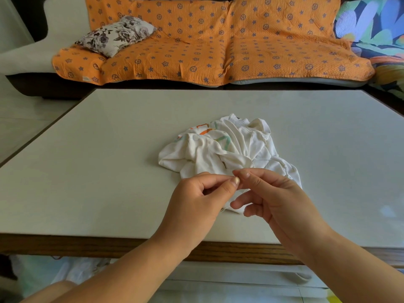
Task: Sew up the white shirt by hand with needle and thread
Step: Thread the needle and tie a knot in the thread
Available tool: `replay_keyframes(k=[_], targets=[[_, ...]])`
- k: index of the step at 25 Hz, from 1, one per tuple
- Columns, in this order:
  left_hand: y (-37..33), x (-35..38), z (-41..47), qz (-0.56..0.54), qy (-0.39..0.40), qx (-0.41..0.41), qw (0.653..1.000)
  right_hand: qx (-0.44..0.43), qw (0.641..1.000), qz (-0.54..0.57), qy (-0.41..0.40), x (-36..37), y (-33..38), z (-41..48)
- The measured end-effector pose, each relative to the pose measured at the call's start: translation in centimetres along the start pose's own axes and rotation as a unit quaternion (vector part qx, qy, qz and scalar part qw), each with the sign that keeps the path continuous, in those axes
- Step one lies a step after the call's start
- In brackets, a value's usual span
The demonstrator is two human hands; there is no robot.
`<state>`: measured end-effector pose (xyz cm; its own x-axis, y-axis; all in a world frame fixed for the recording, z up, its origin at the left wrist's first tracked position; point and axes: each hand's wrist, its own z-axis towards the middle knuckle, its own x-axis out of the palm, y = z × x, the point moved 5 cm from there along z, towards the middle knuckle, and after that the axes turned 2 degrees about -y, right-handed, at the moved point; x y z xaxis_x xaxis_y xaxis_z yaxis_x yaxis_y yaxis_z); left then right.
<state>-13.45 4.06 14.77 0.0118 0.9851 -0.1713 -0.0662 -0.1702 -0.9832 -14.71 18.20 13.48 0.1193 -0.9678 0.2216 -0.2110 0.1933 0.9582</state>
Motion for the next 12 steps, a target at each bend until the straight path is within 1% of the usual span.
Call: replay_keyframes(k=[6, 12], targets=[[-0.24, 0.09, -0.07, -0.001, 0.001, 0.010, 1.000, -0.002, 1.000, 0.004, 0.003, 0.03, 0.03, -0.03], [0.32, -0.27, 0.11, 0.003, -0.018, 0.025, 1.000, 0.001, 1.000, 0.022, 0.013, 0.10, -0.12, 0.08]])
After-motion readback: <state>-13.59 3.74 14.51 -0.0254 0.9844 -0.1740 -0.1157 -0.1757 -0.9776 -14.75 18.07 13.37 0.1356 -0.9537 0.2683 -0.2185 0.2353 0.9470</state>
